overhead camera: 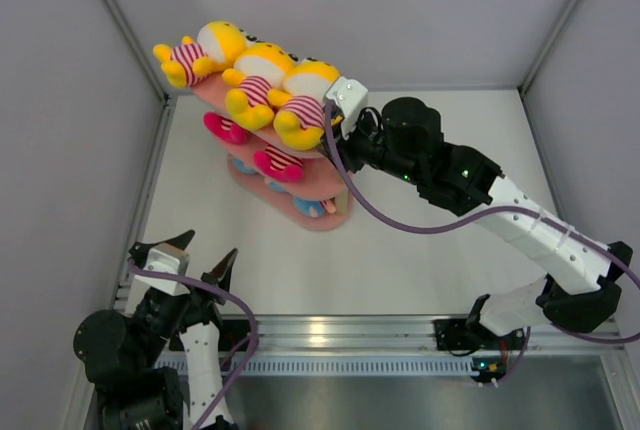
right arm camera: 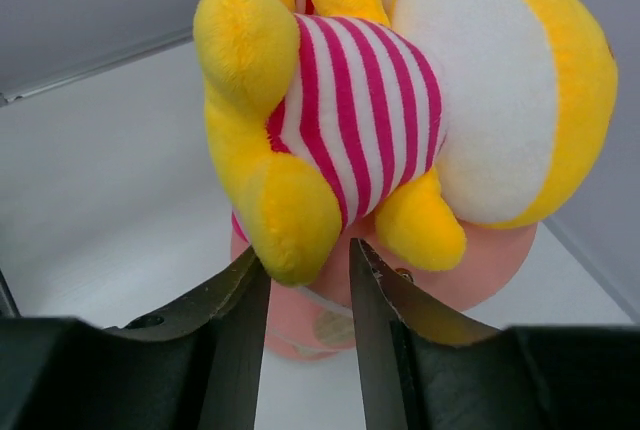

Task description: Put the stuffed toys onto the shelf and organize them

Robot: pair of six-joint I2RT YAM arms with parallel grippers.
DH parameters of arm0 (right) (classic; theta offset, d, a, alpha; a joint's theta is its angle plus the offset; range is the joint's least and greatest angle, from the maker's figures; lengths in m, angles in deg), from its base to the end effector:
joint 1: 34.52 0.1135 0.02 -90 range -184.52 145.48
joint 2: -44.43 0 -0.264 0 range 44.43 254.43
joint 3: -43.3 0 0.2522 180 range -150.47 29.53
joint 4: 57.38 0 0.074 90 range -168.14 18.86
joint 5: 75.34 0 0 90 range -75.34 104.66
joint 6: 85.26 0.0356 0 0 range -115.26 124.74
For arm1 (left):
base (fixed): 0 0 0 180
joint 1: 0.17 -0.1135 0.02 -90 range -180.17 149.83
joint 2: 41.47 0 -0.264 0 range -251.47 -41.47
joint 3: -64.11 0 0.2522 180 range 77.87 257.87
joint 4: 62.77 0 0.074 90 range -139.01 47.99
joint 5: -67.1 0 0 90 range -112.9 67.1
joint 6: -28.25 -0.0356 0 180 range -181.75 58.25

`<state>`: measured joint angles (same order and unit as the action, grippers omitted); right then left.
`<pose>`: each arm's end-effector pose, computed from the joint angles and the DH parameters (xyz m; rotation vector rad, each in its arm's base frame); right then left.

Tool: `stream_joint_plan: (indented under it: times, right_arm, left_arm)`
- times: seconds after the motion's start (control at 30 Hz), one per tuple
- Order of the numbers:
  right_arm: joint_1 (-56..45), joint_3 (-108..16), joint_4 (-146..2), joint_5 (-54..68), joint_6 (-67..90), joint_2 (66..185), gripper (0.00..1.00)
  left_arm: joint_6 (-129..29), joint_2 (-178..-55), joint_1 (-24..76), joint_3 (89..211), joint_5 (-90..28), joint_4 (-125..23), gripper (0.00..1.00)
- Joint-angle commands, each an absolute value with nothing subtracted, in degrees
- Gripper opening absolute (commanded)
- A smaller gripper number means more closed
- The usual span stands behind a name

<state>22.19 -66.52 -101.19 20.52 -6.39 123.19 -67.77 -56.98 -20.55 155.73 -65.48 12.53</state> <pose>0.1629 0.2415 0.4784 -0.9518 1.5484 0.4764 -0.0606 -0.0482 0.4303 0.3887 1.5153 -0.2150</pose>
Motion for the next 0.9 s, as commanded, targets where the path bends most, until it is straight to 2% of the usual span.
stream_joint_plan:
  times: [0.0,0.07,0.57,0.67,0.87]
  right_arm:
    - [21.4,-65.7,-94.3,19.6,-5.3,119.9,0.35]
    - [21.2,-65.7,-94.4,19.1,-6.1,119.7,0.30]
    - [19.9,-69.7,-96.0,15.1,-6.9,126.9,0.35]
    - [19.9,-69.3,-95.9,15.3,-6.9,125.6,0.40]
    - [19.5,-66.2,-94.5,14.7,-7.1,121.3,0.65]
  left_arm:
    - [-68.4,-56.1,-20.8,155.2,-65.7,10.6,0.81]
    - [-68.6,-56.1,-20.9,155.2,-65.5,10.5,0.81]
    - [-69.5,-55.6,-20.8,153.5,-62.5,10.6,0.81]
    - [-69.4,-55.4,-20.8,152.9,-62.5,10.7,0.81]
    - [-69.4,-55.2,-20.8,151.9,-62.5,10.6,0.81]
